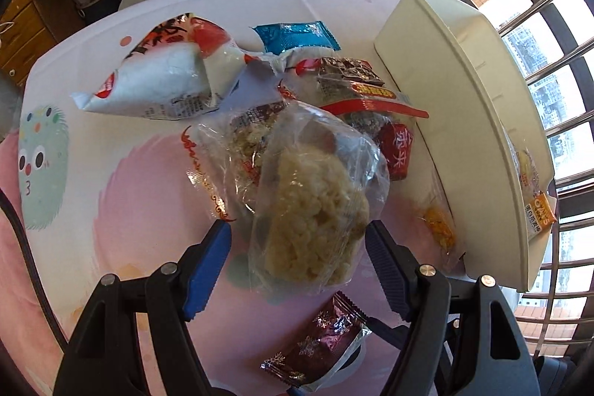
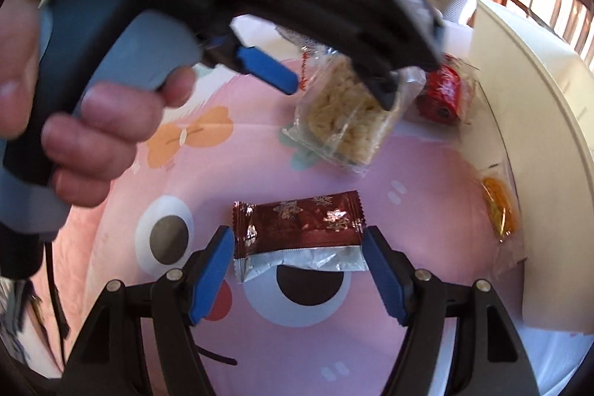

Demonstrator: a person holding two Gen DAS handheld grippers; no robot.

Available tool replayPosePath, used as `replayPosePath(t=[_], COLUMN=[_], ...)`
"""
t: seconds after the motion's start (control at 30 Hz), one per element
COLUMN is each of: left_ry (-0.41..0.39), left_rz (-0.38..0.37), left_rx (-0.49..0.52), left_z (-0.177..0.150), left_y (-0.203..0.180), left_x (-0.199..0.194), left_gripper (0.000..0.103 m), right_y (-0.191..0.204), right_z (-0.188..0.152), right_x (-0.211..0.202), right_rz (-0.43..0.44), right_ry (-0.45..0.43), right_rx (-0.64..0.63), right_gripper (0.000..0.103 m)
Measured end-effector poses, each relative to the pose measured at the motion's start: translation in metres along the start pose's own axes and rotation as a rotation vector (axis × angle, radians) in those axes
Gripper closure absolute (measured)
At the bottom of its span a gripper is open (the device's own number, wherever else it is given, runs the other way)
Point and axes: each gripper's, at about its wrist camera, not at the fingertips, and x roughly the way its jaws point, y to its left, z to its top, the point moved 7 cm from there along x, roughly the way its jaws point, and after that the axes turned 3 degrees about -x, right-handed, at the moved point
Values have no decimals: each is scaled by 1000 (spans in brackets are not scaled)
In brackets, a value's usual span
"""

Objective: Organize snacks
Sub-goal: 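Grasp the clear puffed-snack bag with the left tool while the right tool grasps the dark red candy, then carry the puffed-snack bag and dark red candy over the white tray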

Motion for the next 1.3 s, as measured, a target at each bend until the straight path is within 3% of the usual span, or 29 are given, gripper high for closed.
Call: replayPosePath(t=[0.3, 0.5, 0.57, 0.77, 0.93, 1.3], left_ry=[23, 28, 29, 21, 2, -46], left_rz=[-22, -43, -55, -62, -48, -18], left_rx=[-11, -47, -62, -76, -83, -91], left_z=[5, 5, 4, 3, -1, -11], left_y=[-4, 5, 7, 9, 14, 18], left_x=[22, 28, 30, 32, 22, -18], left_gripper=[30, 43, 48, 51, 52, 52], right_y=[6, 9, 12, 12, 3, -8], right_z=[2, -4, -6, -12, -16, -13], right_x=[8, 10, 10, 7, 1, -3], right_rz=[-13, -36, -53, -82, -87, -61], right_ry=[-31, -39, -46, -59, -53, -3], right_rx=[-42, -98, -127, -142, -134, -146], right_gripper=[31, 33, 38, 49, 58, 60])
